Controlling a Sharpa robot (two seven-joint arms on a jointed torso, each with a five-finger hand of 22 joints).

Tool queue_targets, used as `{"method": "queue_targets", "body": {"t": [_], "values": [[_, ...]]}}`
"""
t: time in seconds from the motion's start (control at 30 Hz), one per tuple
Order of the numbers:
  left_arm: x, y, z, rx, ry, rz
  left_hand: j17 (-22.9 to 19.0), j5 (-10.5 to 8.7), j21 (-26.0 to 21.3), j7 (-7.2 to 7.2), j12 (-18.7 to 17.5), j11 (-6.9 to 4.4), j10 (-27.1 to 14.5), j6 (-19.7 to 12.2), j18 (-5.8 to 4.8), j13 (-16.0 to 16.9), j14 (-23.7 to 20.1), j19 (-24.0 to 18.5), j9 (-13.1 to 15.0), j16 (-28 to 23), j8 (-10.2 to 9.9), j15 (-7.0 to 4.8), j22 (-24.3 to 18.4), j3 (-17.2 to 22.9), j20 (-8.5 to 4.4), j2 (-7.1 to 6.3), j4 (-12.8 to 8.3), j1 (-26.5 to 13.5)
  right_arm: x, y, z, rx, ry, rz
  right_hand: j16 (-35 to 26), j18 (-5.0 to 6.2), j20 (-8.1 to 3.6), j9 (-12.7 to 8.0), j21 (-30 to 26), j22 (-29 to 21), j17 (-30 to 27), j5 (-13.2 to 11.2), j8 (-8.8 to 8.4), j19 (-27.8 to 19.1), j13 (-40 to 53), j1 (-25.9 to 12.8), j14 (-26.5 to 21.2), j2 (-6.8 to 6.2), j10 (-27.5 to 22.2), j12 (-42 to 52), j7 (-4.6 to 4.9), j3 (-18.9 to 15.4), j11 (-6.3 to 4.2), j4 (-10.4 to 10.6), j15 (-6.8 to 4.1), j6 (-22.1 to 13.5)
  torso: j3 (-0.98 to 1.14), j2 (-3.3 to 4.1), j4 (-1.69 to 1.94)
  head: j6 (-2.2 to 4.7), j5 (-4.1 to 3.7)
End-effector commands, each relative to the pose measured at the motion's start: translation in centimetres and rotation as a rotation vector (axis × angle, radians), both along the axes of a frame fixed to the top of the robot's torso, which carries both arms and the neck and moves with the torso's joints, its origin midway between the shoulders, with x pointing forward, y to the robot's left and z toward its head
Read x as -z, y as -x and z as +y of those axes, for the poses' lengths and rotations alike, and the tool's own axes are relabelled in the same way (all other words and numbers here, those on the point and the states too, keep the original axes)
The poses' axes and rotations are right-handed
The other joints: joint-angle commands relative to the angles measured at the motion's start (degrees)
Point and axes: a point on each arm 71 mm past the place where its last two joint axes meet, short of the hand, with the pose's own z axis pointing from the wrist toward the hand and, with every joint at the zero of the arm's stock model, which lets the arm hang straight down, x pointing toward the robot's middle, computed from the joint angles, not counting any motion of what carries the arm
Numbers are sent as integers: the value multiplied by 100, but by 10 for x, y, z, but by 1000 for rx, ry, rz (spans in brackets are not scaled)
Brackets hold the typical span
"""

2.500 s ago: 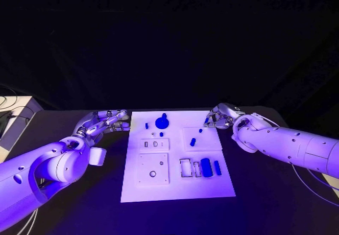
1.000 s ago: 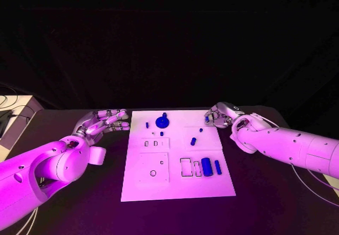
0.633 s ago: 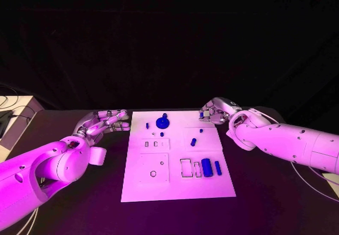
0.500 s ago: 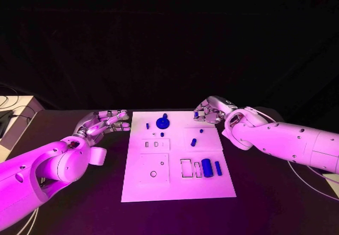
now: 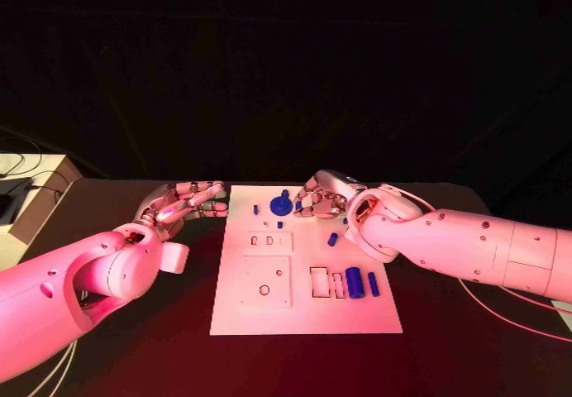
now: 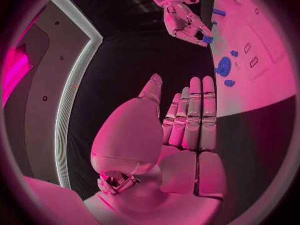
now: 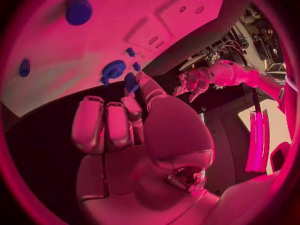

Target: Assemble the parts on the task board

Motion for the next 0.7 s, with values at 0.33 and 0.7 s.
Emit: {"method": "queue_targets", "body": {"t": [0.33,0.7], "values": [[-1,1,-5,21,8,-2,-5,-22,24,-2,13,6,-42,-11,-41,0,6,-13,-1,9,-6,-5,-7,-8,-12,20,-19,42,21,13,26,45,61,93,-43,-39,-38,11,-49,909,-11,41,24,290,-11,-31,7,8,-11,-20,-2,-21,-16,58,-41,78,-28,-7,7,-48,47],[0,0,-5,21,8,-1,-5,-22,24,-2,13,6,-42,-11,-41,0,6,-13,-1,9,-6,-5,-7,-8,-12,20,-19,42,35,27,44,22,87,115,-63,-36,-39,10,-72,904,-30,46,20,291,-19,-41,6,1,-18,-35,-2,-33,-16,86,-42,75,-11,-3,1,-99,66]]}}
